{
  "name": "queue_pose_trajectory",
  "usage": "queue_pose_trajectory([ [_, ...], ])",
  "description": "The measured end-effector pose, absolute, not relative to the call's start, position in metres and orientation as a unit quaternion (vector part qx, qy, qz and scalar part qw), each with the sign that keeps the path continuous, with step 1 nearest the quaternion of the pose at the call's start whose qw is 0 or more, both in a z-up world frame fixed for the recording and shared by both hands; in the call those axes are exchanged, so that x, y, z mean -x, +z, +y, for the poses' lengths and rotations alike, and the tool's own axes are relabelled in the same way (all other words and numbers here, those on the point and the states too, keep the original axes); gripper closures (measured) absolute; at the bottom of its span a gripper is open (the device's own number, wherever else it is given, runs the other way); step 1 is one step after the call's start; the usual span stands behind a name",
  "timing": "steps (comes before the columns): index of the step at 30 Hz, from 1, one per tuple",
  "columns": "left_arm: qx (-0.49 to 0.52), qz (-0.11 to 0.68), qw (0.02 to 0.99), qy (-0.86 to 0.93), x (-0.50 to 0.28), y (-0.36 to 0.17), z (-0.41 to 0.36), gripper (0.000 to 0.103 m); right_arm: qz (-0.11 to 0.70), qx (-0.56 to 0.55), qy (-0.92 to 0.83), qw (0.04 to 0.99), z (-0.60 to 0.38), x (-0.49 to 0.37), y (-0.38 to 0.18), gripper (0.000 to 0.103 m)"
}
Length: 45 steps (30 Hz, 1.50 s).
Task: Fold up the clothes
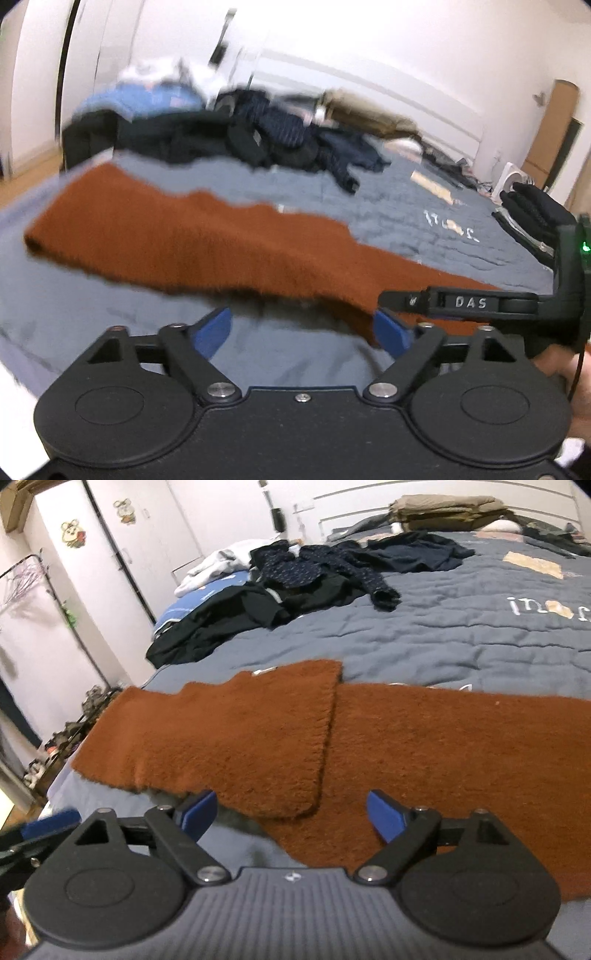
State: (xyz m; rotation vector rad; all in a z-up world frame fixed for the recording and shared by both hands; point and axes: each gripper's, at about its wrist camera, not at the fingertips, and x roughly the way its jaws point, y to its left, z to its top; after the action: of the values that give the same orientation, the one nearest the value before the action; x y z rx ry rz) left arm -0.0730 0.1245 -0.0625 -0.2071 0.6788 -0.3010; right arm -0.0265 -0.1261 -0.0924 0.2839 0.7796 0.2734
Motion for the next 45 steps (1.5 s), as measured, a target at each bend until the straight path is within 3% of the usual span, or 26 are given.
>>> queue_pose_trajectory([
  [4, 0.091, 0.340, 0.924, -0.147, 0.073, -0.064, 0.123, 0.029, 0.378, -0.144, 0.119, 0.907, -0.129, 0.027, -0.091, 0.014],
  [7, 0.086, 0.337, 0.927, -0.139, 0.076, -0.065, 0.120, 0.025, 0.382, -0.140, 0.119, 0.906, -0.129, 0.027, -0.090, 0.014],
  [16, 0.033, 0.288, 0.949, -0.121, 0.084, -0.053, 0.115, 0.000, 0.380, -0.115, 0.107, 0.912, -0.127, 0.026, -0.078, 0.013],
  [23, -0.001, 0.271, 0.959, -0.084, 0.082, -0.043, 0.112, 0.000, 0.363, -0.119, 0.103, 0.918, -0.135, 0.026, -0.071, 0.005],
  [27, -0.025, 0.221, 0.971, -0.093, 0.091, -0.039, 0.111, 0.000, 0.356, -0.125, 0.112, 0.919, -0.142, 0.025, -0.068, 0.005],
  [36, 0.007, 0.250, 0.963, -0.102, 0.083, -0.039, 0.116, 0.000, 0.341, -0.115, 0.133, 0.923, -0.141, 0.025, -0.064, 0.008],
  [42, 0.014, 0.246, 0.964, -0.103, 0.083, -0.040, 0.117, 0.000, 0.374, -0.177, 0.167, 0.895, -0.147, 0.013, -0.082, 0.011],
  [45, 0.033, 0.252, 0.961, -0.106, 0.082, -0.042, 0.119, 0.000, 0.394, -0.203, 0.169, 0.880, -0.150, 0.008, -0.093, 0.016],
])
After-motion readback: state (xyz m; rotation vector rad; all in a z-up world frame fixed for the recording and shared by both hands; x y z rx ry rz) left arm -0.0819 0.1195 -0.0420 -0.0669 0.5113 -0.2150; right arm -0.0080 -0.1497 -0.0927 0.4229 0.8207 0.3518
